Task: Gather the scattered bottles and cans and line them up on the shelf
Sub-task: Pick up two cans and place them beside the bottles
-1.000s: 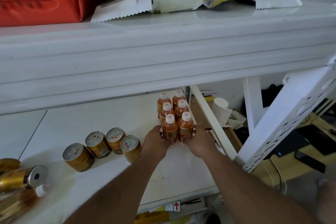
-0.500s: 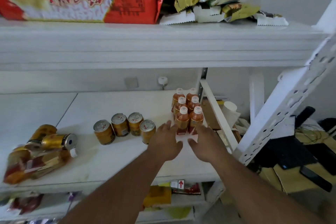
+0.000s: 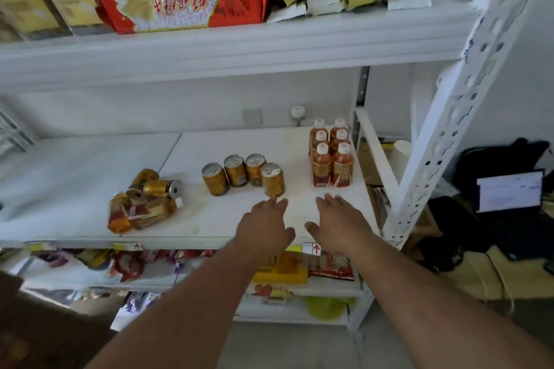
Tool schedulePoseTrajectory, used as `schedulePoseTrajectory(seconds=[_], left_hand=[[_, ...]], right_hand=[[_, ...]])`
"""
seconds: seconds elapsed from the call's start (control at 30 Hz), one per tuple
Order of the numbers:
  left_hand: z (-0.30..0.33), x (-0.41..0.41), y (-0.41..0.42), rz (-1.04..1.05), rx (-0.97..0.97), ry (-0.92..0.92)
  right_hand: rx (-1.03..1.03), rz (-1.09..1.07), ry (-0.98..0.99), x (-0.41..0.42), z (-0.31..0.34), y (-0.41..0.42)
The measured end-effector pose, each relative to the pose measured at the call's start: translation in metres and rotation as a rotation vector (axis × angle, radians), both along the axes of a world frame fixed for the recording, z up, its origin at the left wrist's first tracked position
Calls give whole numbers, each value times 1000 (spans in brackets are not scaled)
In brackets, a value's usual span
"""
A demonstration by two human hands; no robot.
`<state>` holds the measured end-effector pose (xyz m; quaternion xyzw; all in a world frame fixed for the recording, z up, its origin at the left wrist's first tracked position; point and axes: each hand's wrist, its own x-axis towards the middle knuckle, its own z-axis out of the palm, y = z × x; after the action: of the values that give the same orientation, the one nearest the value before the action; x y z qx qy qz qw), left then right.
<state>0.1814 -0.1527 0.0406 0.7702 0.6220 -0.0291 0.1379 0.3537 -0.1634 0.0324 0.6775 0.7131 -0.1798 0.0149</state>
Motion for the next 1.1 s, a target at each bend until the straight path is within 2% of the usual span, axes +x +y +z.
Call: schedulePoseTrajectory(seconds=[0.27, 0.7, 1.1], left_hand=[[3, -52, -17, 12, -2, 5], [-2, -187, -18, -40, 20, -54], [-6, -201, 14, -71, 16, -65]], right_hand=[[-7, -4, -5, -50, 7, -23], [-21, -95, -27, -182, 19, -40], [16, -106, -40, -199, 17, -12]])
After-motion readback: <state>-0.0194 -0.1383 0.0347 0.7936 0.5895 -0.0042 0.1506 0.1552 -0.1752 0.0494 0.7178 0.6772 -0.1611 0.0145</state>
